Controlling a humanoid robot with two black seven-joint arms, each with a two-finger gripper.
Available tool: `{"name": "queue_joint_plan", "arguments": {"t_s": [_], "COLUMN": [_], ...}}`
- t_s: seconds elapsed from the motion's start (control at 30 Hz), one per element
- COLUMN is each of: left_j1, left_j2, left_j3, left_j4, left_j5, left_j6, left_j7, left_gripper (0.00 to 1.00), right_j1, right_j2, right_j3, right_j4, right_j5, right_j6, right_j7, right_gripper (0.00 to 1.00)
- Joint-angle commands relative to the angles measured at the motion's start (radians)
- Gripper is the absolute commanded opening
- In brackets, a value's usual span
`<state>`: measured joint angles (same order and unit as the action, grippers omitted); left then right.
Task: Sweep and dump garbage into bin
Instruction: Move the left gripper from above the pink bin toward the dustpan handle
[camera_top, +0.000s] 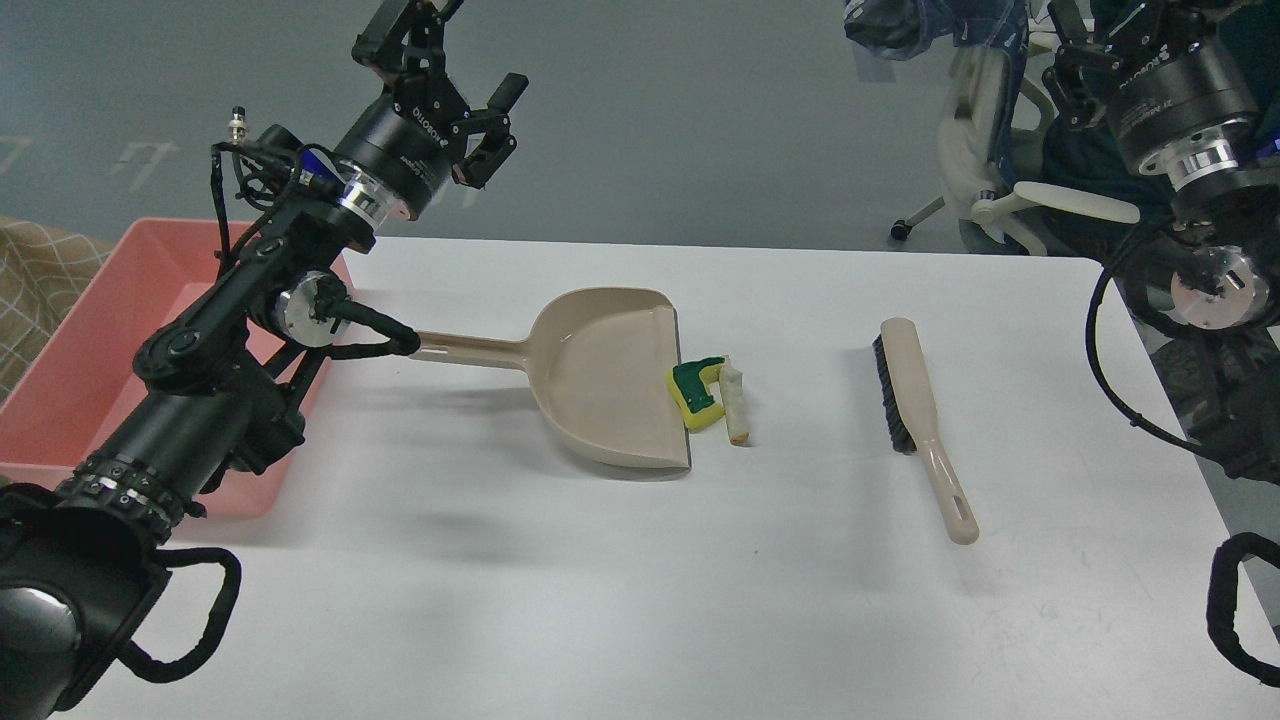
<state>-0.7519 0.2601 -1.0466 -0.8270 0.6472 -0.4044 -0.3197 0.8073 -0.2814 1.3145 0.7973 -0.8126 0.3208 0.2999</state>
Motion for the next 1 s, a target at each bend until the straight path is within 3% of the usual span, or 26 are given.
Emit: {"name": "queue_joint_plan", "arguments": {"t_s": [0.0,0.23,0.33,0.7,0.97], "left_j1": [0.0,0.003,-0.001,0.0,-0.003], "left_j2": [0.007,-0.002,-0.004,-0.007,-0.01], "left_j3": [-0.015,-0.016,-0.02,0.002,0.002], "left_j4": [0.002,0.012,0.022,0.023,0.023], "left_j5": [-0.001,-0.001,-0.001,-0.017,-0.008], "left_j6": [-0.01,0.004,0.004,0.041,0.044], "left_j7": [0.002,-0.015,-0.044,-0.055,-0.094], "left_gripper": [0.98,0.98,0.98,0.98,0.98], "right_j1": [0.001,-0.013,-0.013,-0.013,-0.014], "right_j2": [-0.001,0.008,0.01,0.011,0.008], "right_j3": [0.0,0.0,-0.001,-0.004,-0.004], "right_j4": [-0.007,0.003,0.005,0.026,0.036], "right_j5": [0.0,0.001,0.001,0.0,0.0], "right_j6": [-0.003,0.001,0.003,-0.002,0.001], "right_j7": [-0.001,0.007,0.007,0.007,0.005], "right_gripper": [1.0,1.0,1.0,1.0,1.0]}}
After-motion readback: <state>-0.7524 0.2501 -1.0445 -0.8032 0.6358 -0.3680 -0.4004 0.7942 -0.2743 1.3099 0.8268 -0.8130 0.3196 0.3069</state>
